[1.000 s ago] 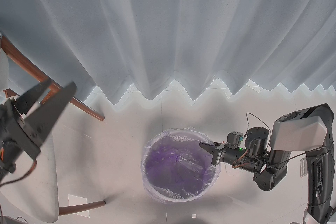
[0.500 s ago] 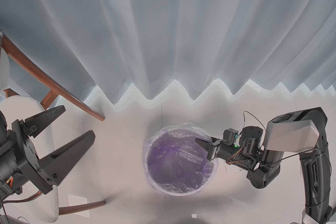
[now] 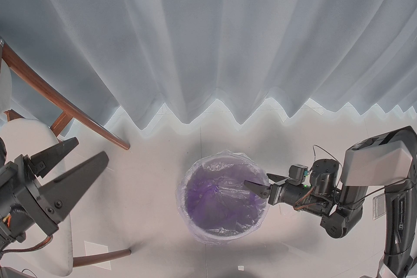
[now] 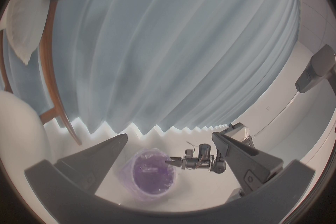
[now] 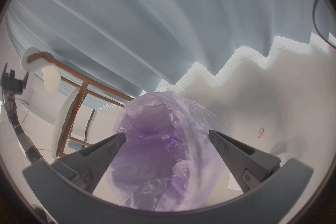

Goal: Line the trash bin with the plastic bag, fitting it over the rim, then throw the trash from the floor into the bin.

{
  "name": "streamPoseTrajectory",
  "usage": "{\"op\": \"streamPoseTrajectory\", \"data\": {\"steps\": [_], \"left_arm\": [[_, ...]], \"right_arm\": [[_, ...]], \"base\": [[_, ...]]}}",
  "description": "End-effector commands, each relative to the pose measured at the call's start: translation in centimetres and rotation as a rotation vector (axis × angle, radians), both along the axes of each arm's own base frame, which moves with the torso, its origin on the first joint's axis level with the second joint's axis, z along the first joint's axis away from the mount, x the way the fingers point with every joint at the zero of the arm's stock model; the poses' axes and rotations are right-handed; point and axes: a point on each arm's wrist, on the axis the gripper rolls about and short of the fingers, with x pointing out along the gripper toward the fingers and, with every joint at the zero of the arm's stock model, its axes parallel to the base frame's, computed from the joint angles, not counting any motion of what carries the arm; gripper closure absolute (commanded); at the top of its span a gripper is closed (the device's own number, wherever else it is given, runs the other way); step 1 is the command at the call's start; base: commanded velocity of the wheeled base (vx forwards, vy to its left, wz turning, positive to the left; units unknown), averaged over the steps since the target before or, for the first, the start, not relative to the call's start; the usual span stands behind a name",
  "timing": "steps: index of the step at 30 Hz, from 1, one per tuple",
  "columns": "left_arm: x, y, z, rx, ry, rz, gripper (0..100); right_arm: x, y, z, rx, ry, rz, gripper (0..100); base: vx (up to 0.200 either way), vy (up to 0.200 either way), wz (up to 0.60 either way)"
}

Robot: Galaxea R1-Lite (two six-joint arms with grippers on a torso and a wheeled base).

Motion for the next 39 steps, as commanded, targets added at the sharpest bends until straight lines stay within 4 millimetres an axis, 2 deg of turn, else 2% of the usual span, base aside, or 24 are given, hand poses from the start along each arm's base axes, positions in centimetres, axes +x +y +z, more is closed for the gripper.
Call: {"op": "streamPoseTrajectory", "data": {"steps": [1, 6, 9, 10, 13, 14, 17, 20, 24, 31, 32, 33, 34, 35, 39], "left_arm": [[-0.6, 0.3, -1.2, 0.02, 0.09, -0.028, 0], [-1.2, 0.4, -1.6, 0.036, 0.132, -0.073, 0], [-1.3, 0.3, -1.4, 0.025, 0.134, -0.08, 0], [-1.3, 0.3, -0.9, 0.025, 0.156, -0.097, 0], [-1.4, 0.2, -0.3, 0.032, 0.184, -0.142, 0], [-1.3, 0.2, 0.4, 0.027, 0.212, -0.191, 0], [-1.0, 0.2, 1.2, 0.015, 0.235, -0.245, 0], [-0.2, 0.0, 0.9, 0.029, 0.27, -0.285, 0], [1.0, 0.1, 0.4, 0.034, 0.307, -0.281, 0], [3.0, 0.1, 0.4, -0.014, 0.341, -0.214, 0], [5.2, 0.0, -0.7, -0.024, 0.398, -0.129, 0], [6.0, -0.1, -1.5, -0.015, 0.438, -0.098, 0], [6.2, -0.2, -1.6, -0.013, 0.445, -0.095, 0], [7.0, -0.1, -3.3, 0.013, 0.513, -0.053, 0], [7.1, 0.4, -7.7, 0.092, 0.674, 0.011, 0]], "right_arm": [[-2.1, -1.0, 3.9, 0.052, -0.045, -0.021, 0], [-4.1, -2.0, 6.2, 0.091, -0.057, -0.048, 0], [-4.5, -2.3, 6.6, 0.093, -0.06, -0.056, 0], [-6.1, -3.4, 8.0, 0.095, -0.081, -0.092, 0], [-7.4, -4.2, 9.1, 0.099, -0.105, -0.133, 0], [-8.7, -4.8, 9.9, 0.101, -0.118, -0.16, 0], [-11.3, -5.6, 10.7, 0.103, -0.126, -0.185, 0], [-13.5, -6.4, 11.2, 0.101, -0.133, -0.201, 0], [-14.4, -7.0, 12.5, 0.118, -0.188, -0.269, 0], [-14.6, -7.1, 12.7, 0.11, -0.196, -0.315, 0], [-14.6, -7.1, 12.7, 0.099, -0.2, -0.362, 0], [-14.6, -7.1, 12.7, 0.099, -0.202, -0.369, 0], [-14.6, -7.1, 12.7, 0.099, -0.202, -0.368, 0], [-14.7, -6.9, 12.8, 0.097, -0.206, -0.366, 0], [-14.8, -6.7, 13.0, 0.096, -0.218, -0.365, 0]], "base": [[0.0, -0.2, 0.0], [-0.04, -0.2, 0.0], [-0.2, -0.2, 0.0], [-0.2, -0.2, 0.0], [-0.2, -0.2, 0.0], [-0.2, -0.2, 0.0], [-0.2, -0.2, 0.0], [-0.2, -0.2, 0.0], [-0.2, -0.15, 0.0], [-0.143, 0.0, 0.0], [0.0, 0.0, 0.0], [0.0, 0.0, 0.0], [0.0, 0.0, 0.0], [0.0, 0.0, 0.0], [0.0, 0.0, 0.0]]}}
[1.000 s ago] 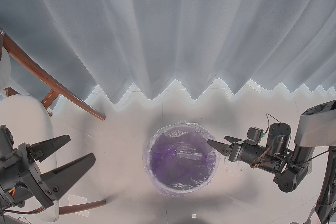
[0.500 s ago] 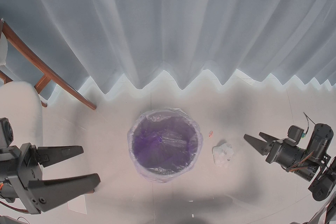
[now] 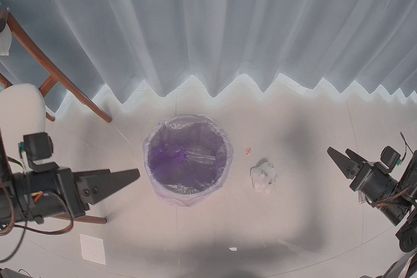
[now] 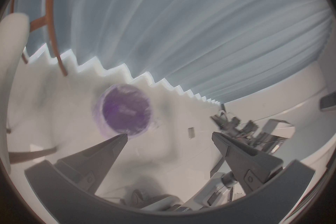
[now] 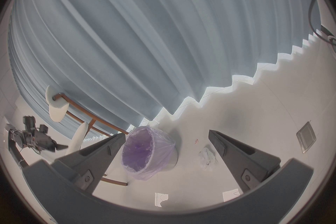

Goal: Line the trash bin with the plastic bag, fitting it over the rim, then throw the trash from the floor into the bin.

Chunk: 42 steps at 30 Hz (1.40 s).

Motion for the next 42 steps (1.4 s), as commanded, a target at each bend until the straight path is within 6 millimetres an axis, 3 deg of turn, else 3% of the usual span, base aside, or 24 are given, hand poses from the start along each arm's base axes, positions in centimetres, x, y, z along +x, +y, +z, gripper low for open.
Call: {"op": "streamPoseTrajectory", "data": {"steps": [1, 6, 10, 13, 18, 26, 29, 30, 38, 39, 42], "left_arm": [[2.1, 0.1, -6.7, 0.148, 0.267, 0.085, 0], [2.5, -2.0, -9.9, 0.261, 0.392, -0.003, 0], [3.4, -3.1, -11.7, 0.348, 0.42, 0.025, 0], [3.6, -4.7, -14.1, 0.409, 0.387, 0.035, 0], [3.9, -5.1, -17.8, 0.509, 0.377, 0.101, 0], [5.4, -7.1, -22.3, 0.462, 0.206, 0.2, 0], [5.0, -7.1, -23.6, 0.475, 0.159, 0.222, 0], [4.6, -6.8, -25.5, 0.563, 0.157, 0.225, 0], [6.2, -8.4, -24.9, 0.511, 0.084, 0.278, 0], [6.2, -8.4, -24.9, 0.511, 0.084, 0.278, 100], [6.9, -9.0, -25.3, 0.499, 0.068, 0.285, 100]], "right_arm": [[-0.7, 0.4, 0.1, -0.004, -0.009, -0.007, 0], [-0.7, 0.4, 0.2, -0.004, -0.01, -0.007, 0], [-0.7, 0.4, 0.1, -0.014, -0.008, -0.008, 0], [-0.7, 0.4, 0.1, -0.014, -0.01, -0.011, 0], [-0.7, 0.6, 0.4, -0.044, -0.041, -0.001, 0], [-1.2, 0.7, 0.8, -0.058, -0.063, 0.014, 0], [-1.2, 0.7, 0.7, -0.057, -0.061, 0.014, 0], [-1.1, 0.7, 0.7, -0.055, -0.057, 0.016, 0], [-1.1, 0.8, 0.7, -0.016, -0.045, 0.017, 0], [-1.1, 0.8, 0.7, -0.016, -0.045, 0.017, 0], [-1.2, 0.8, 0.8, -0.013, -0.053, 0.017, 0]], "base": [[0.0, 0.0, 0.0], [0.0, 0.0, 0.0], [0.0, 0.0, 0.0], [0.0, 0.0, 0.0], [0.0, 0.0, 0.0], [0.0, 0.0, 0.0], [0.0, 0.0, 0.0], [0.0, 0.0, 0.0], [0.0, 0.0, 0.0], [0.0, 0.0, 0.0], [0.0, 0.0, 0.0]]}}
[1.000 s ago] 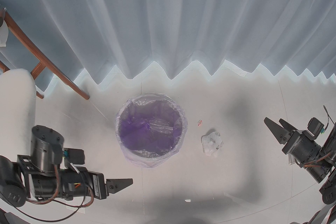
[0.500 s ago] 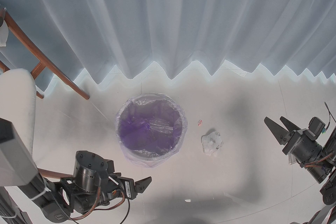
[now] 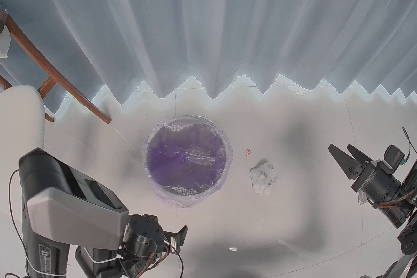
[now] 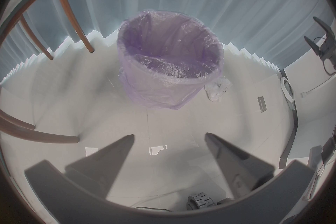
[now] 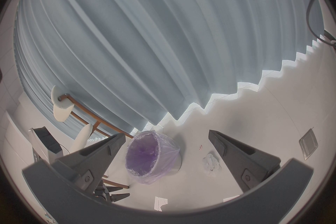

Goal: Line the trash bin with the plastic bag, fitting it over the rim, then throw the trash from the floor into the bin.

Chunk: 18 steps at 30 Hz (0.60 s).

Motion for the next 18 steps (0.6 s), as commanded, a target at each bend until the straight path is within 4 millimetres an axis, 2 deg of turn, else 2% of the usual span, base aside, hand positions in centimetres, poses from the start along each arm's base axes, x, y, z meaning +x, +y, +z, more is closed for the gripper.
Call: {"op": "streamPoseTrajectory", "data": {"steps": [1, 7, 11, 12, 14, 18], "left_arm": [[0.8, -1.0, -1.4, 0.012, -0.001, -0.008, 100], [1.5, -2.1, -1.4, -0.006, -0.035, -0.029, 100], [3.0, -2.4, -1.8, 0.0, -0.068, -0.021, 100], [4.1, -2.4, -1.9, -0.005, -0.088, 0.001, 100], [4.9, -2.5, -2.0, -0.008, -0.107, 0.007, 100], [5.9, -2.7, -2.4, 0.002, -0.127, 0.005, 100]], "right_arm": [[-0.3, 0.0, -0.2, 0.003, 0.011, 0.002, 0], [-0.4, -0.1, -0.1, 0.005, 0.006, 0.003, 0], [-0.4, -0.1, -0.1, 0.002, 0.004, 0.002, 0], [-0.4, -0.1, -0.1, 0.002, 0.004, 0.002, 0], [-0.4, -0.1, -0.1, 0.002, 0.002, 0.002, 0], [-0.4, -0.1, -0.1, 0.003, 0.004, 0.003, 0]], "base": [[0.0, 0.0, 0.0], [0.0, 0.0, 0.0], [0.0, 0.0, 0.0], [0.0, 0.0, 0.0], [0.0, 0.0, 0.0], [0.0, 0.0, 0.0]]}}
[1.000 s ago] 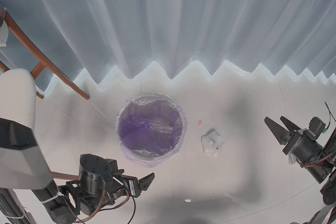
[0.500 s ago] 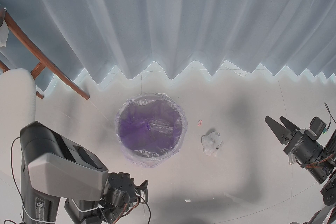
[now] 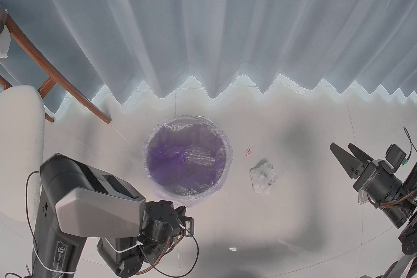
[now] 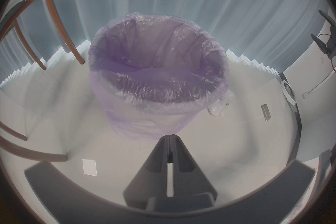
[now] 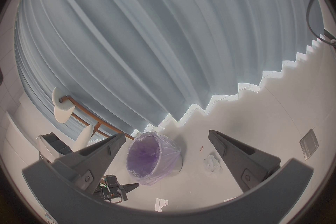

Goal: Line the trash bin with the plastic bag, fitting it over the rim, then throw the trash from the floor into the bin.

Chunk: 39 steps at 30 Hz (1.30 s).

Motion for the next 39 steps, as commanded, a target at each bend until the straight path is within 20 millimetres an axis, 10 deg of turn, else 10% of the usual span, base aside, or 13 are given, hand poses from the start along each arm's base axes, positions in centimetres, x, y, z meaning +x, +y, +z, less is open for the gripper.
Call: {"op": "streamPoseTrajectory", "data": {"steps": [1, 39], "left_arm": [[1.5, -0.1, -0.9, 0.008, -0.016, 0.014, 100], [6.4, -1.2, -3.8, 0.195, 0.235, -0.023, 100]], "right_arm": [[-0.3, -0.1, -0.3, -0.004, 0.014, 0.001, 0], [-1.2, -0.4, 0.3, -0.009, -0.001, -0.018, 0]], "base": [[0.0, 0.0, 0.0], [0.0, 0.0, 0.0]]}}
